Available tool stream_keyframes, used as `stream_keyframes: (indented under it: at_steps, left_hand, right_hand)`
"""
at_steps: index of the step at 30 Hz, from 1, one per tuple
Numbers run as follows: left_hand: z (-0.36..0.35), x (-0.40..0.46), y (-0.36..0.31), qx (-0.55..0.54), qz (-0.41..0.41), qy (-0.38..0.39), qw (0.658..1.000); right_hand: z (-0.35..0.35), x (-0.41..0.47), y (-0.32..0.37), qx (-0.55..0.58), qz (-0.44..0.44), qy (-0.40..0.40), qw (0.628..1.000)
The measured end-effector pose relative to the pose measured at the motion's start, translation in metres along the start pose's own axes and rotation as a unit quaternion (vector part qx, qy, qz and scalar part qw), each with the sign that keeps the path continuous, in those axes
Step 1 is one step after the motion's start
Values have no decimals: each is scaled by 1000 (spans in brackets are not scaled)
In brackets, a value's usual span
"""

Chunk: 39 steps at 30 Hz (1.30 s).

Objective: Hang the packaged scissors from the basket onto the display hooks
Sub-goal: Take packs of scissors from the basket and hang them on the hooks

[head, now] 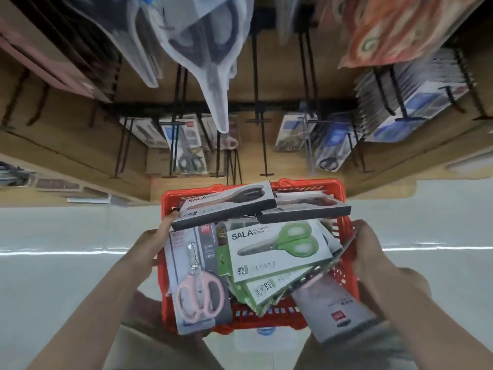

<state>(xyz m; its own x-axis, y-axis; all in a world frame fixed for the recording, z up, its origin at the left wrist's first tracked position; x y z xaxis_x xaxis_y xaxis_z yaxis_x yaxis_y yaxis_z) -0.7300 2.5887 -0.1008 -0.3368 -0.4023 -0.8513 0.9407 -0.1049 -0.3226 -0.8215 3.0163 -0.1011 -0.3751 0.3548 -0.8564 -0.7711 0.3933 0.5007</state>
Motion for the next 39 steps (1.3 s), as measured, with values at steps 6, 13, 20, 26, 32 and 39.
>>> stream_keyframes:
  at_steps: [6,13,20,26,32,39]
  left_hand:
    - [-24,82,12,-6,4,12,1000]
    - [-49,169,27,-1,25,7,1000]
    - [-72,236,48,20,30,15,999]
    - [-96,255,66,37,40,24,998]
    - [-112,277,53,3,11,19,1000]
    - [-116,285,47,-5,27,-23,999]
  right_hand:
    - [-28,70,-27,-8,7,7,1000]
    - [-51,145,-60,-23,12,13,1000]
    - [-57,232,-101,-78,11,-17,997]
    - [-63,246,-133,-115,11,-40,992]
    - [-70,256,-145,-79,50,-64,994]
    - [-75,255,-142,-24,74,-75,994]
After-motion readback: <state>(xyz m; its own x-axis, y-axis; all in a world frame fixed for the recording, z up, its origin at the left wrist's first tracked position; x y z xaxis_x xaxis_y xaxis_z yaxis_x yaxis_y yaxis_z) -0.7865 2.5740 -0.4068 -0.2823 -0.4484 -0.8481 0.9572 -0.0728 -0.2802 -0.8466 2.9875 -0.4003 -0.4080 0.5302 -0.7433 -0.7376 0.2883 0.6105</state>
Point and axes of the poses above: each hand's wrist, its own x-axis towards the middle knuckle, its own z-axis out of the back of the hand, y = z × x, the point moved 4 cm from there along x, towards the middle knuckle, and after that the axes turned 10 degrees about x, right-handed, at the moved point
